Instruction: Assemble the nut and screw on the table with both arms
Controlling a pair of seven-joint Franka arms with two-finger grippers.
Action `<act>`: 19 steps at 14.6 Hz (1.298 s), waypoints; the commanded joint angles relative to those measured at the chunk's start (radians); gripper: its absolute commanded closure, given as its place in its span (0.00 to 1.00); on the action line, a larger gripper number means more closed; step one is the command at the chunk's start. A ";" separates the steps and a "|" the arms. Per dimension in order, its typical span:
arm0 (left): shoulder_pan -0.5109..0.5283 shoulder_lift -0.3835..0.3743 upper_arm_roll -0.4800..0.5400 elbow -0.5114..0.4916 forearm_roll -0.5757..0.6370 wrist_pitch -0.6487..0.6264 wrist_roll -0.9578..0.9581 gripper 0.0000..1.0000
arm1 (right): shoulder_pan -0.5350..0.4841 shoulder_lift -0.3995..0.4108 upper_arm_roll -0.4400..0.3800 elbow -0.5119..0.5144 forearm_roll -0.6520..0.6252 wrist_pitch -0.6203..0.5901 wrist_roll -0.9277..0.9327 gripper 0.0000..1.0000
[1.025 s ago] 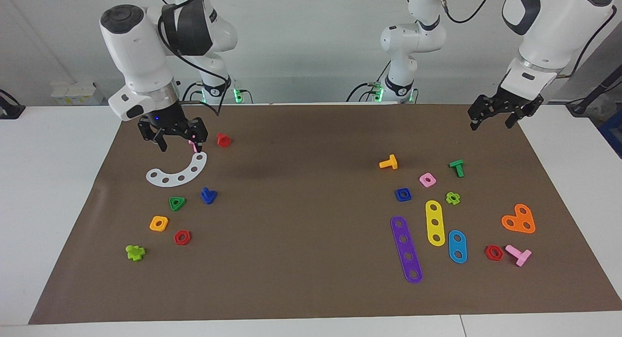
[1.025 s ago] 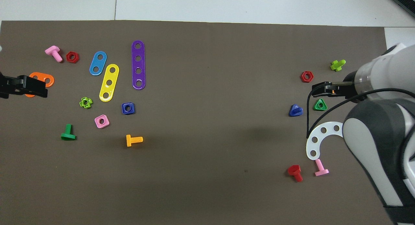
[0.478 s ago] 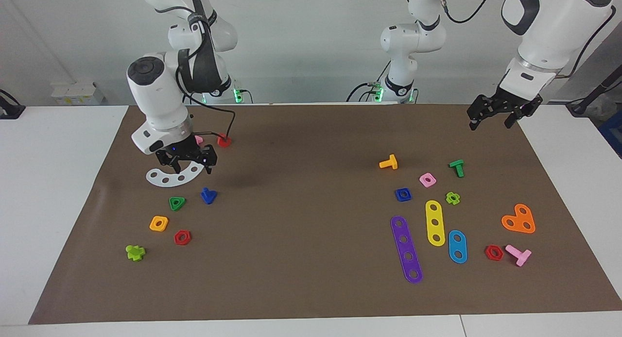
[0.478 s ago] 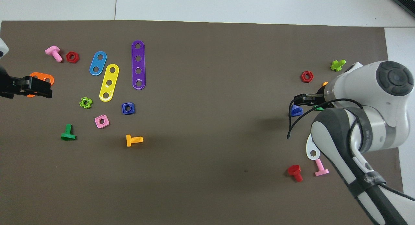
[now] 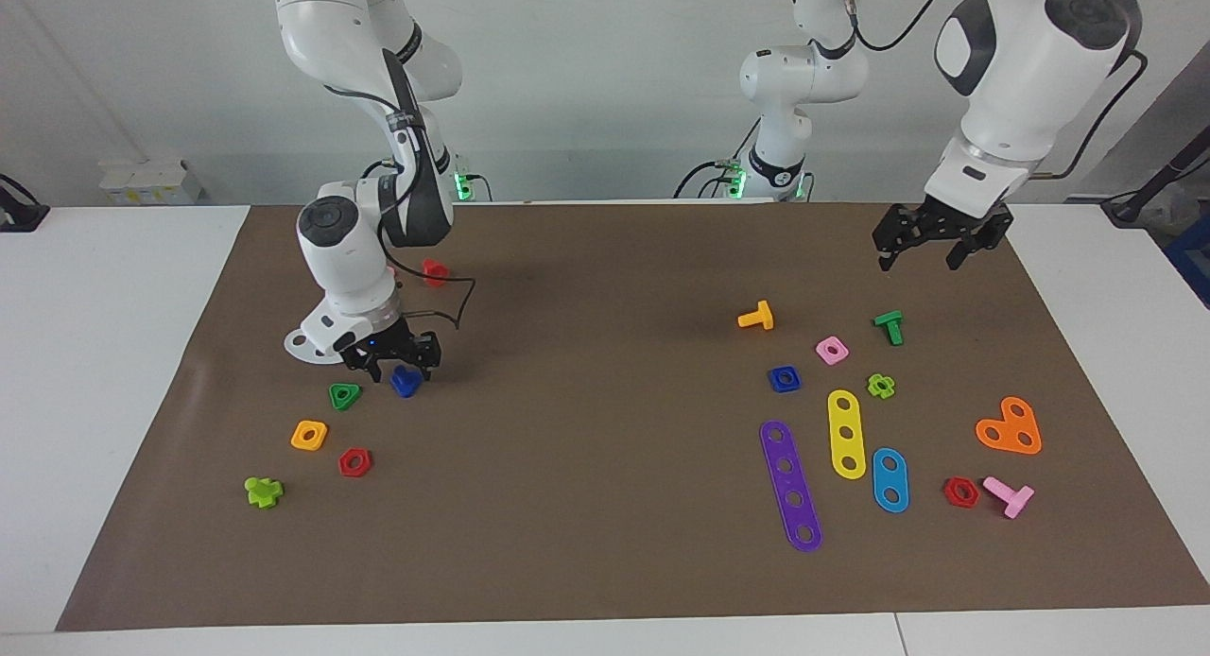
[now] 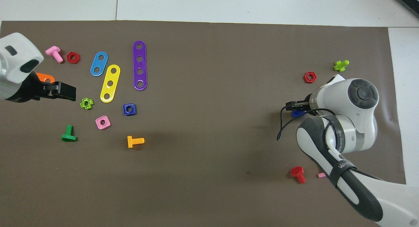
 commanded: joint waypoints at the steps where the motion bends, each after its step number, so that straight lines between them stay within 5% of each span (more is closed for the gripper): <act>1: -0.066 0.054 0.012 -0.052 -0.050 0.118 -0.065 0.01 | -0.010 -0.008 0.004 -0.020 0.006 0.029 -0.040 0.24; 5: -0.104 0.120 0.010 -0.215 -0.061 0.418 -0.143 0.04 | -0.007 -0.014 0.004 -0.025 0.006 -0.012 -0.037 0.53; 8: -0.127 0.209 0.012 -0.238 -0.061 0.518 -0.160 0.07 | -0.007 -0.017 0.004 -0.025 0.006 -0.031 -0.041 0.62; 10: -0.133 0.244 0.012 -0.263 -0.061 0.574 -0.197 0.11 | -0.006 -0.017 0.004 -0.022 0.006 -0.031 -0.049 1.00; 15: -0.166 0.287 0.016 -0.293 -0.049 0.600 -0.209 0.23 | 0.002 -0.016 0.009 0.020 0.006 -0.026 -0.029 1.00; 19: -0.153 0.292 0.016 -0.257 -0.036 0.592 -0.212 0.23 | 0.150 -0.002 0.013 0.055 0.006 -0.014 0.252 1.00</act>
